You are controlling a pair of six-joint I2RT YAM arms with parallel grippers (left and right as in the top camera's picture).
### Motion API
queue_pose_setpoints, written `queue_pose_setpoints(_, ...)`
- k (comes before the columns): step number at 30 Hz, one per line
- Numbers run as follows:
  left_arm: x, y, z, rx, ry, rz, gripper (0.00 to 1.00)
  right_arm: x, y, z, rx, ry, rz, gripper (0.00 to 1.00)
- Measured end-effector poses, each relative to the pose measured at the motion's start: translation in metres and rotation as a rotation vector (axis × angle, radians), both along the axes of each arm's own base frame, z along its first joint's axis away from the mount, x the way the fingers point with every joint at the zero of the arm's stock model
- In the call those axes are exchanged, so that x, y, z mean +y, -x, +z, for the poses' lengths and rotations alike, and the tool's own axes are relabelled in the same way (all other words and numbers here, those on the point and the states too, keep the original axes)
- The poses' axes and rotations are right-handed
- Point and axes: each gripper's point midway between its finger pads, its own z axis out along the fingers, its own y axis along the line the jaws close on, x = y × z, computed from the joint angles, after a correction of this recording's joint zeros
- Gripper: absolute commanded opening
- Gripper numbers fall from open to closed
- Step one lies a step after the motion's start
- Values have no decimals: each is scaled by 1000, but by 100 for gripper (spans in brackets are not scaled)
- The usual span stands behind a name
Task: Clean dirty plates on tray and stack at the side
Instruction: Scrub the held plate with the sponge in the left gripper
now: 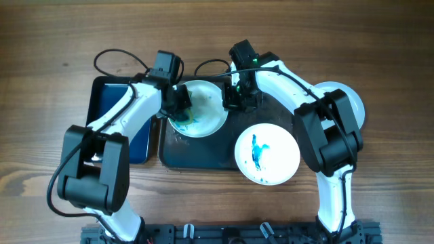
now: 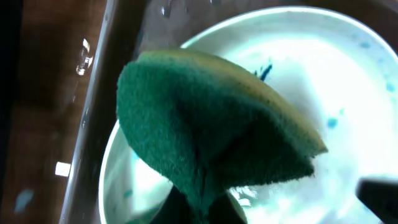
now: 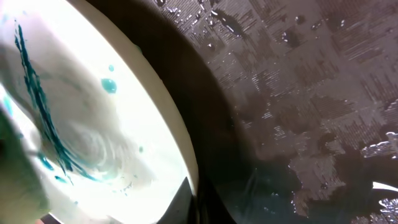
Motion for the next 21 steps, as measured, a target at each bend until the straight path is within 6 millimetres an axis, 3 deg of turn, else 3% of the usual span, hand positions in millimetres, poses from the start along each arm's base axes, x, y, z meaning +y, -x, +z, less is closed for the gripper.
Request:
queue_pose_setpoints(3,-4,3,-18,3,-19,-23,4,0,0,0,-1,-1,0,4)
queue_pose_setpoints(8,-15,5,-22,-15,-87,-108,4,0,0,0,-1,1,-1,4)
queue_pose_setpoints(11,-45,8,-21,-38,-11,-290,4,-6,-3,-1,-3,11,-12,5)
queue_pose_setpoints(13,-54,10,-20,-46,22,-354,4,-7,-4,-1,-5,16,-13,4)
queue_pose_setpoints(21,-39,9,-21,25,43,-143,4,3,2,-4,12,-76,12,4)
